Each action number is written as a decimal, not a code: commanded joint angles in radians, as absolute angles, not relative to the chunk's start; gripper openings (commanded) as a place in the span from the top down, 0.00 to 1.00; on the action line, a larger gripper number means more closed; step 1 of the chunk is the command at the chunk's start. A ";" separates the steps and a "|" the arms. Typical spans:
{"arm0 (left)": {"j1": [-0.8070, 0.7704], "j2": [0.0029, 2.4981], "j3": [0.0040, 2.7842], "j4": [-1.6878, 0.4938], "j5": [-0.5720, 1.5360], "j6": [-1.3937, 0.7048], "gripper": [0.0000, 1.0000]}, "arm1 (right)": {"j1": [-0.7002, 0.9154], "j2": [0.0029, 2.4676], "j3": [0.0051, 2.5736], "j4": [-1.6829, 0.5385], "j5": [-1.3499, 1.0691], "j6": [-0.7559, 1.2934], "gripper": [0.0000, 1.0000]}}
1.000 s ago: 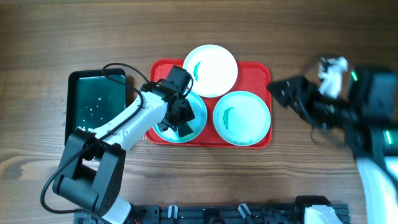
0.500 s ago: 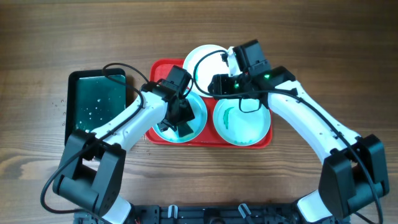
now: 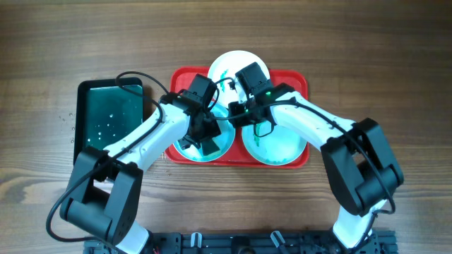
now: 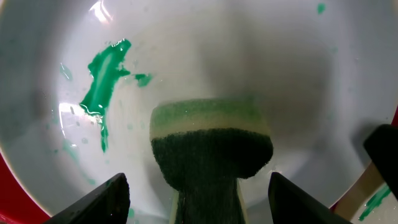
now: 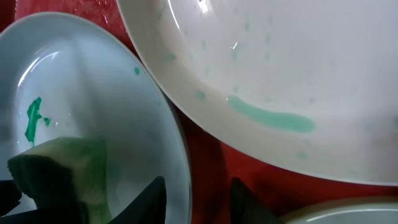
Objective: Clean dirty plates on tray and stack at the side
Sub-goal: 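Hold the plate rim with the right gripper while the left sponge scrubs it, then lift the scrubbed plate with the right gripper and place it right of the tray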
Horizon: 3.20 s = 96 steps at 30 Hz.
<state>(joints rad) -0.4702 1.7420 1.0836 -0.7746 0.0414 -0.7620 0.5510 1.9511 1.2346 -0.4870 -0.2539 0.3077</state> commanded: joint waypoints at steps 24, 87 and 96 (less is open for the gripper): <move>-0.475 1.751 0.978 -0.627 0.056 -0.767 0.84 | 0.566 2.020 1.230 -0.494 -0.259 0.470 0.96; -0.420 1.858 1.046 -0.494 0.051 -0.737 0.96 | 0.566 2.020 1.230 -0.510 -0.255 0.445 0.96; -0.321 1.837 1.048 -0.694 -0.400 -0.737 0.96 | 0.566 2.020 1.230 -0.514 -0.255 0.445 0.96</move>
